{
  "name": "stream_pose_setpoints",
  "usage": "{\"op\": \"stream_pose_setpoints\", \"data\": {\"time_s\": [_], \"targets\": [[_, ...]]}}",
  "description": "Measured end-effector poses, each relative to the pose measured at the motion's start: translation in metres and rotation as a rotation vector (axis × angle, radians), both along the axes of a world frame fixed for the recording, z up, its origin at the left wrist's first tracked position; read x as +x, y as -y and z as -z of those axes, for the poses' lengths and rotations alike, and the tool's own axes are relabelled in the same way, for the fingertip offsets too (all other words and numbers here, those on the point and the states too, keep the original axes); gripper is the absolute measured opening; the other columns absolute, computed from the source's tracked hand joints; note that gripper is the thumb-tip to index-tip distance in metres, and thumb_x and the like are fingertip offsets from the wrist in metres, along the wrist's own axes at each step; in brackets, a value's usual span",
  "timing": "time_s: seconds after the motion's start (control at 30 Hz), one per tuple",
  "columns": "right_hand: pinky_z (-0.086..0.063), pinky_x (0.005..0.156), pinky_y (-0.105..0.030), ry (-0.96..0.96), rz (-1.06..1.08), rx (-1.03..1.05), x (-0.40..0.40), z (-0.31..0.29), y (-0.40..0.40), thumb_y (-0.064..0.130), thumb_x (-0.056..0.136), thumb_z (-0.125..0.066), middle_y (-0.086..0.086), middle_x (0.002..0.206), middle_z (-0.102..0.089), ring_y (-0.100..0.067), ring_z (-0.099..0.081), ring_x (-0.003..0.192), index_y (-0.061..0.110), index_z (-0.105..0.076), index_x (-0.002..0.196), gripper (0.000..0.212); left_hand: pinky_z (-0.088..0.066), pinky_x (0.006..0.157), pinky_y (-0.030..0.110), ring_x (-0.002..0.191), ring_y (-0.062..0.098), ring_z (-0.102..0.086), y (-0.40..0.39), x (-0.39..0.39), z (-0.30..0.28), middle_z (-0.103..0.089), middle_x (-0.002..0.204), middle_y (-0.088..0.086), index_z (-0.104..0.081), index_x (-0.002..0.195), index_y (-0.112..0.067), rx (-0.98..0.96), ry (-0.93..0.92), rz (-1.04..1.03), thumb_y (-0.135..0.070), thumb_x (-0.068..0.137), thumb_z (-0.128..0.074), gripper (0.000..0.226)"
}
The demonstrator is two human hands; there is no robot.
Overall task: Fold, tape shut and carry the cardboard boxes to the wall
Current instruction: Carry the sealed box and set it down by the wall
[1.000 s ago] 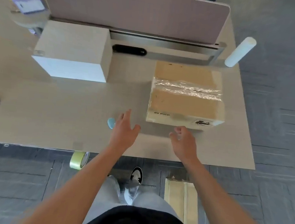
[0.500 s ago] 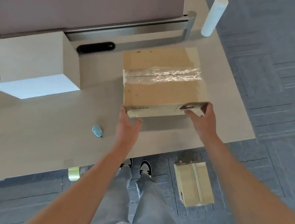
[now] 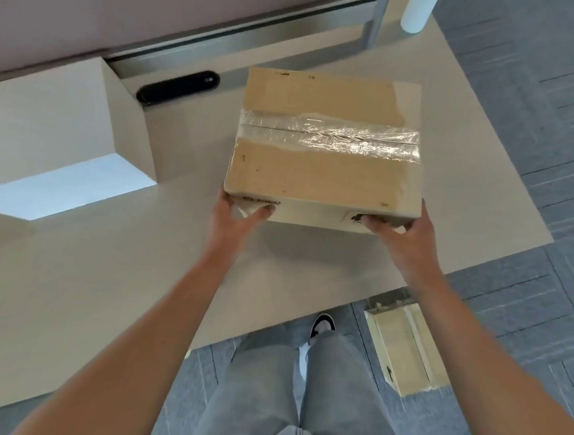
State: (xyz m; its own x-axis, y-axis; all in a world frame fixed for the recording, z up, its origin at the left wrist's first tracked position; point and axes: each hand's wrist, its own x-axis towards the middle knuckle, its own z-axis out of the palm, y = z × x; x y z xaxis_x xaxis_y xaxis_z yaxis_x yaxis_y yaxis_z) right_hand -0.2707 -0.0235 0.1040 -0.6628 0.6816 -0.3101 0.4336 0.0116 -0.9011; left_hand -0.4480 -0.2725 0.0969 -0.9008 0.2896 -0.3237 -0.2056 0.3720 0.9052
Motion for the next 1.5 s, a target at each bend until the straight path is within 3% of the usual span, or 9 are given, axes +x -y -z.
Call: {"op": "stream_pose_setpoints", "data": {"time_s": [0.1,0.2,0.43,0.6,0.8,0.9,1.03,1.27,1.5], "targets": [[-0.064,0.089,-0.046,-0.046,-0.038,-0.011,-0.006,0.025,-0.009,0.031,0.073,-0.097,0.004,0.114,-0.077,-0.016,-0.074,0.105,0.023,-0.063,0.132,0.069,-0.053,0.105,0.051,0.112,0.013,-0.069,-0.003,-0.013,0.019,-0.075,0.112,-0.01,-0.064,0.122,-0.025,0.11,-0.002,-0.018,-0.037,0.063,-0.092,0.066],[-0.063,0.089,-0.051,-0.115,-0.027,-0.053,-0.011,0.039,-0.011,0.017,0.077,-0.093,0.001,0.109,-0.08,-0.021,-0.076,0.103,0.027,-0.072,0.12,0.049,-0.054,0.098,0.055,0.105,0.014,-0.07,-0.007,-0.02,0.029,-0.076,0.107,-0.011,-0.065,0.114,-0.03,0.179,0.002,-0.012,-0.037,0.06,-0.091,0.06],[-0.062,0.09,-0.054,-0.153,0.039,-0.163,-0.013,0.029,-0.013,0.008,0.078,-0.09,-0.006,0.114,-0.079,-0.026,-0.076,0.107,0.014,-0.068,0.13,0.056,-0.055,0.096,0.055,0.099,0.009,-0.07,-0.019,-0.016,0.015,-0.076,0.102,-0.015,-0.064,0.11,-0.035,0.23,-0.005,-0.002,-0.032,0.065,-0.09,0.052],[-0.063,0.088,-0.055,-0.15,0.129,-0.159,0.009,-0.037,-0.012,0.006,0.076,-0.091,-0.005,0.111,-0.079,-0.024,-0.077,0.104,0.012,-0.068,0.127,0.057,-0.053,0.1,0.062,0.113,0.02,-0.07,-0.026,-0.012,-0.039,-0.075,0.113,-0.007,-0.065,0.115,-0.038,0.218,0.002,0.075,-0.038,0.065,-0.091,0.056],[-0.064,0.086,-0.05,-0.168,0.296,-0.129,0.047,-0.133,-0.017,0.006,0.075,-0.092,0.001,0.11,-0.08,-0.02,-0.076,0.104,0.017,-0.068,0.122,0.054,-0.054,0.1,0.06,0.106,0.011,-0.07,-0.065,-0.008,-0.135,-0.076,0.107,-0.013,-0.066,0.114,-0.034,0.29,0.016,0.205,-0.034,0.061,-0.091,0.059],[-0.064,0.084,-0.049,-0.182,0.397,-0.097,0.07,-0.169,-0.027,0.005,0.073,-0.092,0.002,0.11,-0.079,-0.019,-0.076,0.104,0.02,-0.068,0.119,0.054,-0.054,0.099,0.061,0.107,0.017,-0.069,-0.096,-0.002,-0.172,-0.076,0.106,-0.008,-0.066,0.116,-0.035,0.297,-0.011,0.336,-0.028,0.068,-0.087,0.053],[-0.065,0.083,-0.046,-0.212,0.564,-0.089,0.117,-0.195,-0.036,0.008,0.073,-0.093,-0.001,0.112,-0.079,-0.023,-0.076,0.105,0.018,-0.066,0.122,0.057,-0.057,0.088,0.056,0.098,0.015,-0.069,-0.143,0.023,-0.201,-0.076,0.101,-0.008,-0.066,0.119,-0.026,0.364,-0.002,0.501,-0.016,0.074,-0.088,0.051],[-0.066,0.079,-0.043,-0.251,0.801,-0.021,0.239,-0.216,-0.038,0.012,0.076,-0.092,-0.001,0.112,-0.079,-0.02,-0.076,0.105,0.014,-0.066,0.125,0.056,-0.058,0.082,0.048,0.105,0.02,-0.072,-0.215,0.12,-0.225,-0.075,0.111,0.003,-0.064,0.122,-0.02,0.408,0.084,0.725,-0.012,0.075,-0.089,0.054],[-0.066,0.081,-0.045,-0.304,0.936,0.047,0.399,-0.217,-0.058,0.02,0.075,-0.094,-0.001,0.114,-0.078,-0.019,-0.076,0.107,0.013,-0.063,0.13,0.064,-0.059,0.089,0.061,0.113,0.021,-0.071,-0.292,0.266,-0.235,-0.075,0.115,-0.006,-0.064,0.12,-0.032,0.379,0.073,0.923,-0.028,0.068,-0.093,0.059]]}}
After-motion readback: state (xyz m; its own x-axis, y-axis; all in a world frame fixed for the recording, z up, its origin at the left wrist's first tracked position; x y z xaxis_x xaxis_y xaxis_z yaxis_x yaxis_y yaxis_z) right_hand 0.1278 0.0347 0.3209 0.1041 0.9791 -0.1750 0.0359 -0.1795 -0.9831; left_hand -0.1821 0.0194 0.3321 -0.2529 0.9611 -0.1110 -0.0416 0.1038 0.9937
